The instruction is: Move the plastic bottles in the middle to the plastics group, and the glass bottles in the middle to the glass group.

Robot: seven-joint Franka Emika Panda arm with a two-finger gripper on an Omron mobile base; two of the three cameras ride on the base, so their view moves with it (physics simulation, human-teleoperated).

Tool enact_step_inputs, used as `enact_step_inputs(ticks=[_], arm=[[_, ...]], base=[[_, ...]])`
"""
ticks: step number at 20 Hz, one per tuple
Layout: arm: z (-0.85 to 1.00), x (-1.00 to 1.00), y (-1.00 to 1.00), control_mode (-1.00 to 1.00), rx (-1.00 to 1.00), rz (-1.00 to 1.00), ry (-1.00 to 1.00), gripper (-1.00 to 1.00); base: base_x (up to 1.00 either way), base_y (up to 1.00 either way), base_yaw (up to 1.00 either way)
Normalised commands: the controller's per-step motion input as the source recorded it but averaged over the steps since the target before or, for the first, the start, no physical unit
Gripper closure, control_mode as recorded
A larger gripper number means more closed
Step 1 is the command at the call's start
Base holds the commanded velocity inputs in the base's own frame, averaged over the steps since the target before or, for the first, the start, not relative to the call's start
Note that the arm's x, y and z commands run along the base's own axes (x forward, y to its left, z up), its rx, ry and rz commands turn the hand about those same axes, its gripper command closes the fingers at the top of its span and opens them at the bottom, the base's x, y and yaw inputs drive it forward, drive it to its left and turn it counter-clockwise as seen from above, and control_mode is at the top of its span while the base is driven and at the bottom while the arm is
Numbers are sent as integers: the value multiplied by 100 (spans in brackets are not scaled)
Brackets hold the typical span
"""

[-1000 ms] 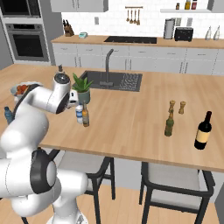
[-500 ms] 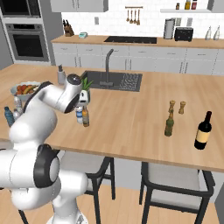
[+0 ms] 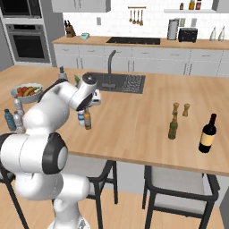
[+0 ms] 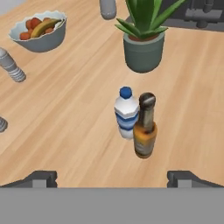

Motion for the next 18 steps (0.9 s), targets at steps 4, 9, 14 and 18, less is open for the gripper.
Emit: enact_step_inputs(ticks=[4, 9, 14, 18], arm=[[0, 27, -15, -100, 0, 0, 0, -100], [-3, 27, 1, -100, -7, 0, 0, -100], [-11, 28, 3, -100, -11, 0, 0, -100], [-10, 24, 11, -100, -8, 0, 0, -100]], base=[[0, 0, 0], [0, 0, 0], [0, 0, 0], [0, 0, 0]])
